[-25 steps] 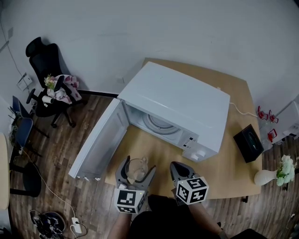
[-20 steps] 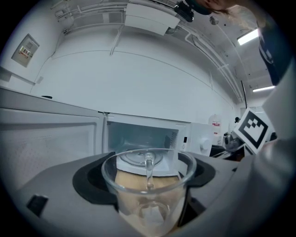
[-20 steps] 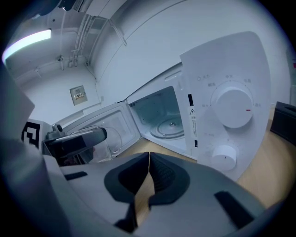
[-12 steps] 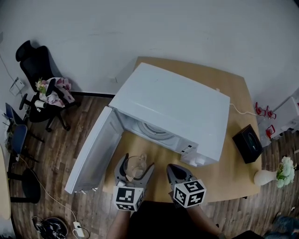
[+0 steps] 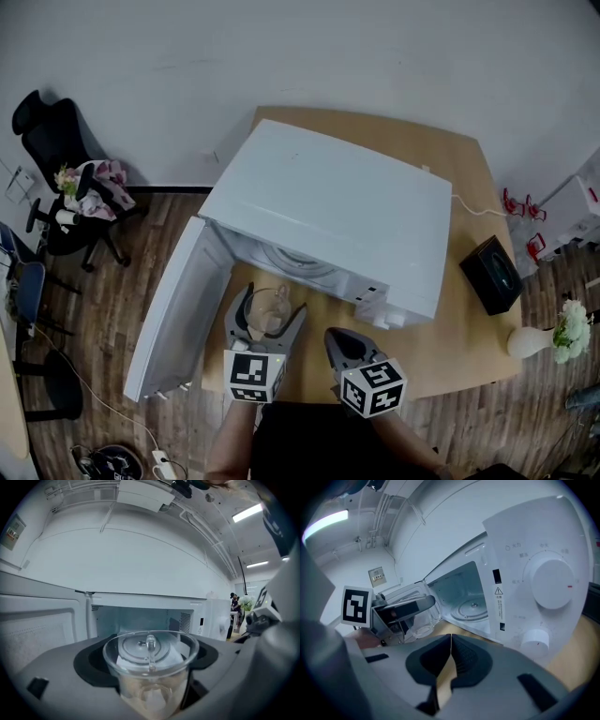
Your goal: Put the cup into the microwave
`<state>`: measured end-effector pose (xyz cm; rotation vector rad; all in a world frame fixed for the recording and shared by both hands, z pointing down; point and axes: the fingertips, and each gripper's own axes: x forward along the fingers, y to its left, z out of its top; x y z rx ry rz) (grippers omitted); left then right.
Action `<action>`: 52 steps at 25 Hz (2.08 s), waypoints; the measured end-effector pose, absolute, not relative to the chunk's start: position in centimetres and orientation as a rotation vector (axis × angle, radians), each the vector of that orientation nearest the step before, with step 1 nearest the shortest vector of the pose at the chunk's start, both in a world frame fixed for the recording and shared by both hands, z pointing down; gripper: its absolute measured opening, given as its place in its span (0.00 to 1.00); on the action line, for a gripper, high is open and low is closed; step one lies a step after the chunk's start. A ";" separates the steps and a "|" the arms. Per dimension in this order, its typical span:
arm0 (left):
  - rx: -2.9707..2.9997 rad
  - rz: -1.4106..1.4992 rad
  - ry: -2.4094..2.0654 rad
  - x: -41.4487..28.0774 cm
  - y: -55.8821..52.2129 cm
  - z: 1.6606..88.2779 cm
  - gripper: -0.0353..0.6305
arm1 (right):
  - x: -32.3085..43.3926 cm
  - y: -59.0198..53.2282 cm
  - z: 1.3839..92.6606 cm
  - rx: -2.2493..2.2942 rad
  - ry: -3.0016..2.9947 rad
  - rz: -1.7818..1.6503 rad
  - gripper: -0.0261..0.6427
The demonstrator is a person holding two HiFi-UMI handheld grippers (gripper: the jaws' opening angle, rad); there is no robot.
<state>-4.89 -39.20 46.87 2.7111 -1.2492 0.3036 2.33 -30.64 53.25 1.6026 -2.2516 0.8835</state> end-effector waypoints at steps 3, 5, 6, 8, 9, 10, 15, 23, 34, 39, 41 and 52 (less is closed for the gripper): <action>2.739 0.313 -1.229 -4.3 -40.3 46.8 0.70 | 2.4 -30.8 53.4 1.616 -2.242 0.888 0.03; 2.760 0.331 -1.209 -3.9 -41.1 47.0 0.70 | 2.4 -30.8 53.3 1.631 -2.231 0.892 0.03; 2.770 0.337 -1.199 -3.8 -41.5 47.1 0.70 | 2.4 -30.8 53.3 1.640 -2.224 0.893 0.03; 2.783 0.347 -1.177 -3.5 -42.3 47.2 0.70 | 2.5 -31.0 53.2 1.660 -2.207 0.896 0.03; 2.786 0.350 -1.167 -3.4 -42.7 47.3 0.70 | 2.6 -31.1 53.2 1.671 -2.198 0.897 0.03; 2.790 0.350 -1.158 -3.2 -43.1 47.4 0.70 | 2.6 -31.2 53.1 1.681 -2.190 0.898 0.03; 2.832 0.365 -1.089 -1.9 -45.0 47.5 0.70 | 2.6 -31.6 52.9 1.720 -2.149 0.910 0.03; 2.866 0.338 -1.015 0.3 -47.5 48.4 0.70 | 2.6 -32.0 53.1 1.773 -2.083 0.936 0.03; 2.929 0.275 -1.009 2.4 -50.5 49.6 0.70 | 3.3 -32.1 53.6 1.811 -2.012 0.937 0.03; 2.949 0.282 -1.029 3.0 -51.7 50.5 0.70 | 3.2 -32.1 53.7 1.828 -1.991 0.940 0.03; 2.946 0.275 -1.035 3.1 -52.1 50.9 0.70 | 3.1 -31.8 53.9 1.823 -1.979 0.939 0.03; 2.992 0.221 -1.015 3.4 -53.1 51.2 0.70 | 3.8 -30.6 54.6 1.863 -1.919 0.958 0.03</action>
